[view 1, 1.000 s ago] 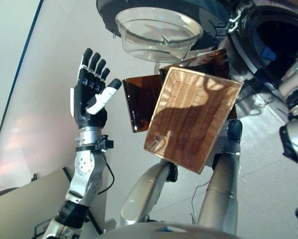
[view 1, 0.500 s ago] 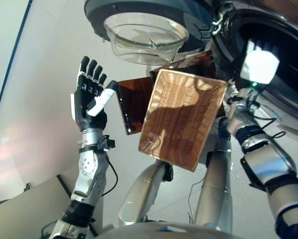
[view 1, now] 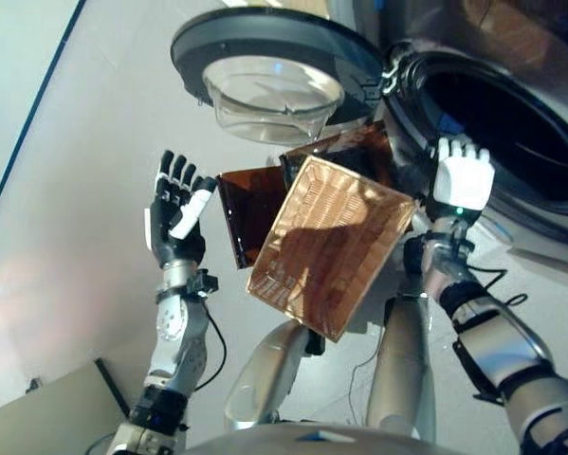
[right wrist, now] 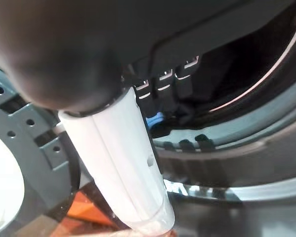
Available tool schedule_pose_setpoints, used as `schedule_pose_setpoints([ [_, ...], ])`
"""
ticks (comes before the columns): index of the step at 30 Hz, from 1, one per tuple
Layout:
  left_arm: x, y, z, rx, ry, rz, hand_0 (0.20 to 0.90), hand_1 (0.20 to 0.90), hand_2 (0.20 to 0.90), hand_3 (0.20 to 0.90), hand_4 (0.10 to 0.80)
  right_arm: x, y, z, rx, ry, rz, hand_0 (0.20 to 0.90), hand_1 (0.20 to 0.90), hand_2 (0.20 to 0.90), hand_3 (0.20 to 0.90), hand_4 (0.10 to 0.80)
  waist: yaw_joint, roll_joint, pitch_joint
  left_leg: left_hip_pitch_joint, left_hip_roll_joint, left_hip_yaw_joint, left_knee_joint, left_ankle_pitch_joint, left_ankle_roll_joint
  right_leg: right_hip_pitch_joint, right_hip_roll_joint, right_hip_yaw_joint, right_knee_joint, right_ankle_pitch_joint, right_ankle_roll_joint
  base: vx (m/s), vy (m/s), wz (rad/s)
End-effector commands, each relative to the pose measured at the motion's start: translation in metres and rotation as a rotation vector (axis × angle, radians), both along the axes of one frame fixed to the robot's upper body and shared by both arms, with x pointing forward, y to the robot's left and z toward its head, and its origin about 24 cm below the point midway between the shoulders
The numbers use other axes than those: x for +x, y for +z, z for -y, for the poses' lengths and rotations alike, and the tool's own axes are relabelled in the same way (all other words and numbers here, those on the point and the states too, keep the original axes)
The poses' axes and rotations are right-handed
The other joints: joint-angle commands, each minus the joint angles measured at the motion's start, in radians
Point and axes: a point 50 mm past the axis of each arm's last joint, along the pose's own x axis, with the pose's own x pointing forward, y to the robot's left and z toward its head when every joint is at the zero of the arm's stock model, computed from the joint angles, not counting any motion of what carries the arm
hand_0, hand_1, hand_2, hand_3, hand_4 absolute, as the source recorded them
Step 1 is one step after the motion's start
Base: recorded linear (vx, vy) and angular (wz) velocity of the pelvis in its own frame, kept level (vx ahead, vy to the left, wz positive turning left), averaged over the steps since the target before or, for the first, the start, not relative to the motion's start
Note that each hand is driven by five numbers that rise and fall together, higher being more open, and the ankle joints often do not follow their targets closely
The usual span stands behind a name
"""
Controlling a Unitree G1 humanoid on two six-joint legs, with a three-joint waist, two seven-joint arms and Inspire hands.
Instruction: Pick up the clothes and place them into the washing machine
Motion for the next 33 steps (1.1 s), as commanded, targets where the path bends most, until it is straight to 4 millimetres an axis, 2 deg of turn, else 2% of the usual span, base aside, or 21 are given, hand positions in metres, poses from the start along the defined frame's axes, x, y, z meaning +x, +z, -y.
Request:
schedule_pose_setpoints([
  [1, -0.003, 0.014, -0.032, 0.009, 0.144, 0.117, 0.900, 0.900, 0.900, 0.900, 0.800, 0.001, -0.007, -0.023, 0.002, 0.118, 0.020, 0.900, 0.900, 0.900, 0.900, 0.800, 0.031, -0.035, -0.068, -0.045, -0.008, 0.018, 0.074, -0.082, -0.099, 0.092, 0.006, -0.023, -0.118, -0.001, -0.047, 0.083, -0.050, -0.06],
  [5, -0.006, -0.016, -0.039, -0.018, 0.186, -0.019, 0.900, 0.900, 0.900, 0.900, 0.800, -0.024, -0.043, -0.022, 0.058, 0.118, -0.093, 0.900, 0.900, 0.900, 0.900, 0.800, 0.016, -0.065, -0.085, 0.030, 0.004, 0.014, 0.072, -0.099, -0.101, 0.197, 0.004, -0.048, -0.165, 0.003, -0.039, 0.099, -0.065, -0.08],
  [8, -0.011, -0.036, -0.044, -0.011, 0.201, -0.108, 0.900, 0.900, 0.900, 0.900, 0.800, -0.048, -0.068, -0.014, 0.065, 0.106, -0.195, 0.900, 0.900, 0.900, 0.900, 0.800, 0.006, -0.088, -0.105, 0.089, 0.012, 0.003, 0.064, -0.107, -0.105, 0.276, 0.005, -0.068, -0.199, 0.002, -0.034, 0.120, -0.079, -0.02],
  [10, -0.016, -0.055, -0.045, -0.027, 0.202, -0.191, 0.900, 0.900, 0.900, 0.900, 0.800, -0.063, -0.082, -0.008, 0.079, 0.089, -0.260, 0.900, 0.900, 0.900, 0.900, 0.800, 0.000, -0.102, -0.119, 0.125, 0.015, -0.003, 0.060, -0.113, -0.104, 0.317, 0.005, -0.077, -0.215, 0.002, -0.031, 0.143, -0.076, 0.01],
  [11, -0.021, -0.072, -0.046, -0.038, 0.208, -0.266, 0.900, 0.900, 0.900, 0.900, 0.800, -0.078, -0.096, -0.002, 0.088, 0.065, -0.330, 0.900, 0.900, 0.900, 0.900, 0.800, -0.005, -0.113, -0.137, 0.161, 0.021, -0.006, 0.054, -0.118, -0.107, 0.358, 0.004, -0.087, -0.233, 0.000, -0.028, 0.119, -0.063, 0.05],
  [12, -0.021, -0.072, -0.046, -0.038, 0.208, -0.266, 0.900, 0.900, 0.900, 0.900, 0.800, -0.078, -0.096, -0.002, 0.088, 0.065, -0.330, 0.900, 0.900, 0.900, 0.900, 0.800, -0.006, -0.113, -0.135, 0.165, 0.021, -0.007, 0.053, -0.118, -0.107, 0.362, 0.004, -0.088, -0.235, 0.000, -0.028, 0.113, -0.064, 0.05],
  [14, -0.027, -0.091, -0.050, -0.045, 0.224, -0.361, 0.900, 0.900, 0.900, 0.900, 0.800, -0.093, -0.108, 0.004, 0.107, 0.028, -0.388, 0.900, 0.900, 0.900, 0.900, 0.800, -0.011, -0.129, -0.152, 0.200, 0.029, -0.009, 0.049, -0.121, -0.111, 0.399, 0.006, -0.095, -0.250, -0.001, -0.027, 0.086, -0.068, -0.07],
  [16, -0.030, -0.100, -0.051, -0.043, 0.228, -0.406, 0.900, 0.900, 0.900, 0.900, 0.800, -0.105, -0.118, 0.004, 0.125, 0.014, -0.437, 0.900, 0.900, 0.900, 0.900, 0.800, -0.015, -0.145, -0.173, 0.230, 0.036, -0.013, 0.041, -0.125, -0.111, 0.433, 0.008, -0.098, -0.269, 0.001, -0.026, 0.094, -0.082, -0.03],
  [18, -0.039, -0.117, -0.055, -0.045, 0.246, -0.499, 0.900, 0.900, 0.900, 0.900, 0.800, -0.113, -0.125, 0.003, 0.149, 0.006, -0.475, 0.900, 0.900, 0.900, 0.900, 0.800, -0.018, -0.160, -0.194, 0.259, 0.040, -0.011, 0.032, -0.127, -0.113, 0.459, 0.010, -0.100, -0.287, 0.006, -0.024, 0.096, -0.094, -0.01],
  [19, -0.050, -0.134, -0.059, -0.041, 0.258, -0.594, 0.900, 0.900, 0.900, 0.900, 0.800, -0.121, -0.132, 0.001, 0.155, 0.009, -0.519, 0.900, 0.900, 0.900, 0.900, 0.800, -0.021, -0.175, -0.217, 0.287, 0.046, -0.005, 0.019, -0.126, -0.114, 0.487, 0.014, -0.101, -0.309, 0.012, -0.022, 0.090, -0.083, -0.06],
  [20, -0.050, -0.134, -0.059, -0.042, 0.259, -0.593, 0.900, 0.900, 0.900, 0.900, 0.800, -0.121, -0.132, 0.001, 0.155, 0.010, -0.519, 0.900, 0.900, 0.900, 0.900, 0.800, -0.021, -0.175, -0.215, 0.289, 0.046, -0.005, 0.018, -0.126, -0.114, 0.489, 0.014, -0.102, -0.311, 0.013, -0.022, 0.112, -0.107, -0.08],
  [21, -0.058, -0.144, -0.062, -0.031, 0.274, -0.660, 0.900, 0.900, 0.900, 0.900, 0.800, -0.126, -0.138, -0.003, 0.162, 0.024, -0.554, 0.900, 0.900, 0.900, 0.900, 0.800, -0.023, -0.189, -0.239, 0.314, 0.051, 0.000, 0.006, -0.126, -0.114, 0.511, 0.019, -0.098, -0.328, 0.020, -0.020, 0.057, -0.051, -0.08],
  [22, -0.058, -0.144, -0.062, -0.031, 0.274, -0.660, 0.900, 0.900, 0.900, 0.900, 0.800, -0.126, -0.138, -0.003, 0.163, 0.024, -0.554, 0.900, 0.900, 0.900, 0.900, 0.800, -0.023, -0.189, -0.238, 0.315, 0.051, 0.000, 0.005, -0.126, -0.114, 0.512, 0.019, -0.098, -0.329, 0.020, -0.020, 0.088, -0.083, -0.13],
  [27, -0.082, -0.168, -0.070, 0.023, 0.287, -0.844, 0.900, 0.900, 0.900, 0.900, 0.800, -0.143, -0.155, -0.016, 0.223, 0.044, -0.639, 0.900, 0.900, 0.900, 0.900, 0.800, -0.030, -0.217, -0.290, 0.375, 0.062, 0.009, -0.014, -0.133, -0.117, 0.574, 0.028, -0.098, -0.361, 0.028, -0.016, 0.084, -0.068, -0.07],
  [33, -0.098, -0.181, -0.073, 0.044, 0.310, -0.963, 0.900, 0.900, 0.900, 0.900, 0.800, -0.164, -0.168, -0.023, 0.270, 0.046, -0.718, 0.900, 0.900, 0.900, 0.900, 0.800, -0.042, -0.242, -0.336, 0.428, 0.068, -0.004, -0.014, -0.146, -0.120, 0.643, 0.035, -0.115, -0.369, 0.016, -0.019, 0.067, -0.057, 0.00],
])
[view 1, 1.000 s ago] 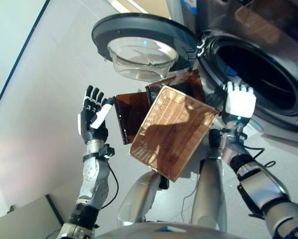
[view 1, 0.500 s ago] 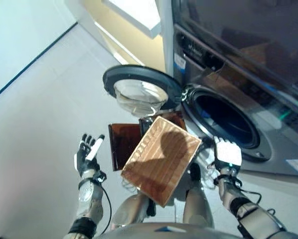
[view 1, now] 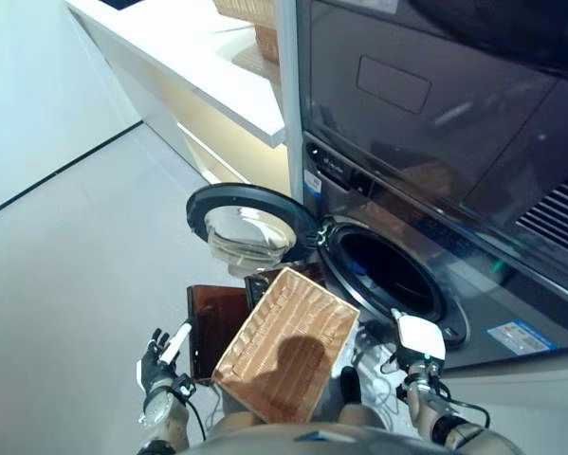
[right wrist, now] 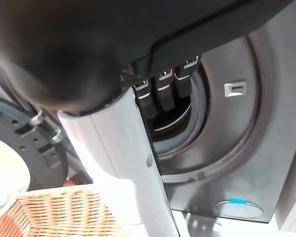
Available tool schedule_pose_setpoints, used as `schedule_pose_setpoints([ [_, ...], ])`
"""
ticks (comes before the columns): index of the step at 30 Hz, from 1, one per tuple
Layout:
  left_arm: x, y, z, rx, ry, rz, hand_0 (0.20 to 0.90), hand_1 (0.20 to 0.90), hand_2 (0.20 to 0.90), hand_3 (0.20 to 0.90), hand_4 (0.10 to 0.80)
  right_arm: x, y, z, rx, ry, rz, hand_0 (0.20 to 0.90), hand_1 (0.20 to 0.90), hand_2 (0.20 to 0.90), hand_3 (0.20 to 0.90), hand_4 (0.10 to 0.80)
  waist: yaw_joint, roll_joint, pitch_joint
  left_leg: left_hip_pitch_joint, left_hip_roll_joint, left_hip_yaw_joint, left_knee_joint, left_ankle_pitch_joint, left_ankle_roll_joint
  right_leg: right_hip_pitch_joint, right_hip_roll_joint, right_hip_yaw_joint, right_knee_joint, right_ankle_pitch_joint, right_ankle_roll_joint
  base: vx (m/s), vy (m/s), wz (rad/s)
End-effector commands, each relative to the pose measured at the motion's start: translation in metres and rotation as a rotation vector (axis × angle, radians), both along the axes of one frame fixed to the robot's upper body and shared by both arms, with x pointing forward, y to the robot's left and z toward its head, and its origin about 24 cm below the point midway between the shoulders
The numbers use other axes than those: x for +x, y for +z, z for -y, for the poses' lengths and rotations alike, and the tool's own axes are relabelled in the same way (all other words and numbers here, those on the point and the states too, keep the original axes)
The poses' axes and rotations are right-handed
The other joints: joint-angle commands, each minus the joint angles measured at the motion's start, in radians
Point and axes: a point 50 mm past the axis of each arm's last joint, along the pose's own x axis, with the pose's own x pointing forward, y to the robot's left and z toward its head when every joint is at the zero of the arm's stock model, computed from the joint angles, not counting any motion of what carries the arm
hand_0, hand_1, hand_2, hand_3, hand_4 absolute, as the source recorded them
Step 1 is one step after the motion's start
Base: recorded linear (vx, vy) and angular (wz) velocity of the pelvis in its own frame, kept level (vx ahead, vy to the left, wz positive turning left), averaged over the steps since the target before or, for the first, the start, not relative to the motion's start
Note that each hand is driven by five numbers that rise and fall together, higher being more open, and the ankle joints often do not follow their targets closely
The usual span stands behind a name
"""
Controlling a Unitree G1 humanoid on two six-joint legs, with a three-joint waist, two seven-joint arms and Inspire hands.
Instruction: Pick up the clothes and place them into the washing machine
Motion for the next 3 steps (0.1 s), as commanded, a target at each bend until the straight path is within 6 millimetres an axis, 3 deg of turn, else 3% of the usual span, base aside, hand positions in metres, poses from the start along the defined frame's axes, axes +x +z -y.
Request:
schedule_pose_setpoints([
  [1, 0.0234, 0.0114, -0.0187, 0.088, 0.008, 0.042, 0.900, 0.900, 0.900, 0.900, 0.800, 0.0187, 0.0084, 0.0021, -0.022, 0.053, 0.051, 0.900, 0.900, 0.900, 0.900, 0.800, -0.005, -0.010, -0.020, 0.029, -0.014, 0.013, -0.002, -0.021, -0.081, 0.055, -0.014, -0.021, 0.035, -0.078, 0.013, 0.025, -0.039, 0.04],
  [3, 0.0188, 0.0084, -0.0201, 0.091, 0.009, 0.009, 0.900, 0.900, 0.900, 0.900, 0.800, 0.0126, 0.0052, 0.0011, 0.001, 0.027, 0.038, 0.900, 0.900, 0.900, 0.900, 0.800, -0.009, -0.017, -0.032, 0.043, -0.010, 0.010, -0.002, -0.023, -0.081, 0.071, -0.011, -0.024, 0.038, -0.083, 0.012, 0.019, -0.023, 0.02],
])
